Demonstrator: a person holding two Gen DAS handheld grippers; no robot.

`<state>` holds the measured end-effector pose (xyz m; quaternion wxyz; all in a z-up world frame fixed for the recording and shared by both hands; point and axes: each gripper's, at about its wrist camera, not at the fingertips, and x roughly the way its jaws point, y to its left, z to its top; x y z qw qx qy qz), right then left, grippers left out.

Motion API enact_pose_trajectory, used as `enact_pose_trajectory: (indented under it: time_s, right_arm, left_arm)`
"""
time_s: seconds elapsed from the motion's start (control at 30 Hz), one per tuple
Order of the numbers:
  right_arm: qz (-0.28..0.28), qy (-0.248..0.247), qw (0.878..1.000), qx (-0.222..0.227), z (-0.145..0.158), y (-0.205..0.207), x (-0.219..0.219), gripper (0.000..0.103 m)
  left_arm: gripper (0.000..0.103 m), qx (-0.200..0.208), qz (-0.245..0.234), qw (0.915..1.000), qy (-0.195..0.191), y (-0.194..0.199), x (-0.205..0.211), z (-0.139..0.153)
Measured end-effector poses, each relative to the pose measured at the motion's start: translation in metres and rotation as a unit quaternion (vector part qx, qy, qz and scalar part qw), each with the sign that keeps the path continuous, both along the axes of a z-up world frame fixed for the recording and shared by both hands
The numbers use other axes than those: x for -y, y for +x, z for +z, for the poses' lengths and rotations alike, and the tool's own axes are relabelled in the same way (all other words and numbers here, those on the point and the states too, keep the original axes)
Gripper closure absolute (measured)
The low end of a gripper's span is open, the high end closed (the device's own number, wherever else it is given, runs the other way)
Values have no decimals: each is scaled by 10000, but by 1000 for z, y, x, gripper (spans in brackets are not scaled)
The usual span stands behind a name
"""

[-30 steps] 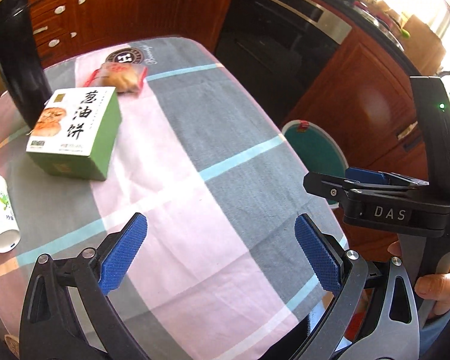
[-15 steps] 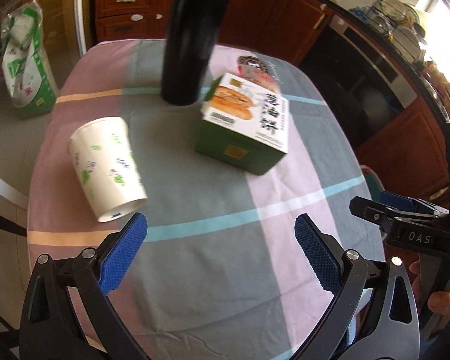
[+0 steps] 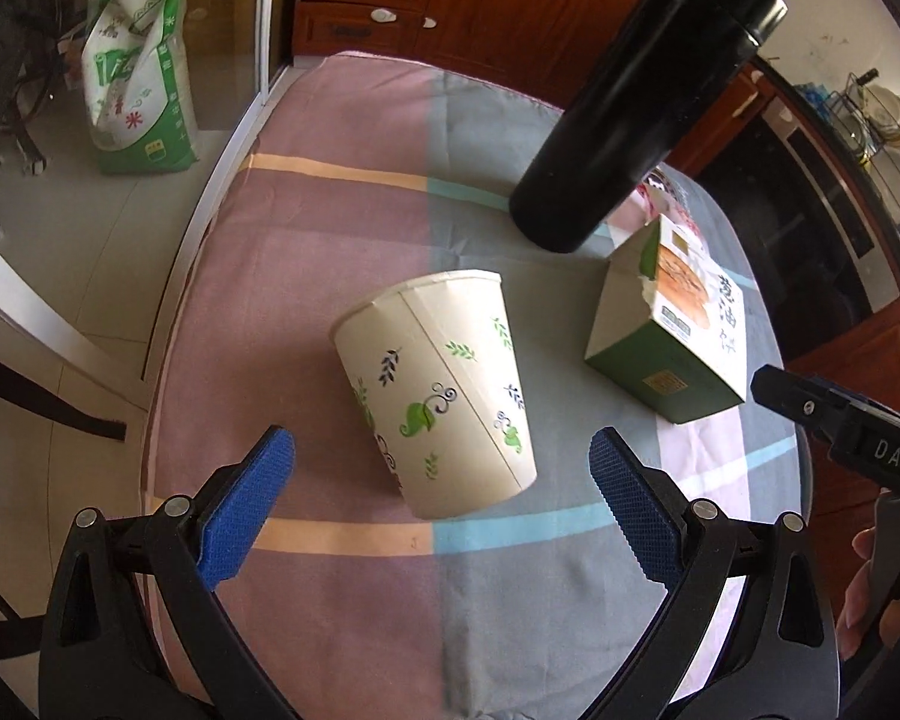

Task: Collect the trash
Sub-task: 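Grasp the white paper cup with the left tool while the right tool approaches the green box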

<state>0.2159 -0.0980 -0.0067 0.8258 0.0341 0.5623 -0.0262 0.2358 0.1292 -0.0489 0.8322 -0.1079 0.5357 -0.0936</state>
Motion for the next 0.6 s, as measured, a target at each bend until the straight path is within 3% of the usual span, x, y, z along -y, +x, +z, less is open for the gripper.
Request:
enact_pose_trajectory:
  time_s: [0.5, 0.6]
  right_arm:
    - [59, -492, 9987, 99, -27, 69, -46, 15]
    - [31, -706, 9975, -17, -38, 77, -47, 10]
  left_arm:
    - [4, -242, 41, 9995, -213, 19, -11, -24]
    - [4, -259, -35, 9995, -198, 20, -4, -26]
